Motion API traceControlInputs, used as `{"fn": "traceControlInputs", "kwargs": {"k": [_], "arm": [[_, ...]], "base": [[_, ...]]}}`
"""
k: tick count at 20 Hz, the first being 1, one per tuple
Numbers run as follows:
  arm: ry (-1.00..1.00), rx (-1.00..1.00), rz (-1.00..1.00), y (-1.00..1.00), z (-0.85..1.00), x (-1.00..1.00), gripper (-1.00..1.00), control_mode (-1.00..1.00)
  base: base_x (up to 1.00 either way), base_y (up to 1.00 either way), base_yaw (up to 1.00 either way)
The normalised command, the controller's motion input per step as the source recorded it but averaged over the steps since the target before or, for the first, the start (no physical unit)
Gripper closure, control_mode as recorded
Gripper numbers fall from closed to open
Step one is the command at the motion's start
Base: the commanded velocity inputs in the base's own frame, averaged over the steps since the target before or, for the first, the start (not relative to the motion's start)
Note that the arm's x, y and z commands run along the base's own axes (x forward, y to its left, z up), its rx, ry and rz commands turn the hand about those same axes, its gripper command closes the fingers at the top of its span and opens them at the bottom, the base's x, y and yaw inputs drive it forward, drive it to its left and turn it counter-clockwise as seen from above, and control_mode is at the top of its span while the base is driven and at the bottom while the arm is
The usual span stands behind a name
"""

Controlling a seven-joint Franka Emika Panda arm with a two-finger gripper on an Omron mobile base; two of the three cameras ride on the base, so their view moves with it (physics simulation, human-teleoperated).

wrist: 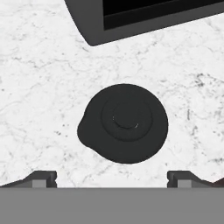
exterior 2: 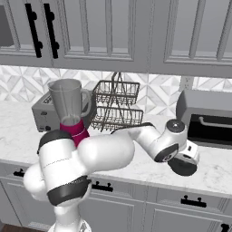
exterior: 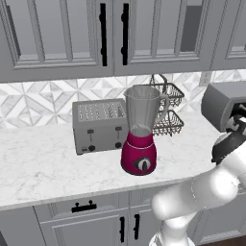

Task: Close the lid blender by securely placing the lid on top.

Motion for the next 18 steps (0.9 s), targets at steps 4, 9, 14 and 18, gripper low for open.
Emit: {"fn": "traceControlInputs", "kwargs": {"k": [4,9,14,18], "arm": [[0.02,0.02,0.06,-0.23,-0.21,0.1,-1.0,-1.0],[0.0,0.01,0.06,-0.18,-0.22,0.08,-1.0,-1.0],[0.0,0.0,0.06,-0.1,-0.22,0.1,-1.0,-1.0],[0.0,0.0,0.05,-0.02,-0.18,0.13,-1.0,-1.0]], "base": [[0.0,0.0,0.0],[0.0,0.0,0.0],[0.0,0.0,0.0],[0.0,0.0,0.0]]}}
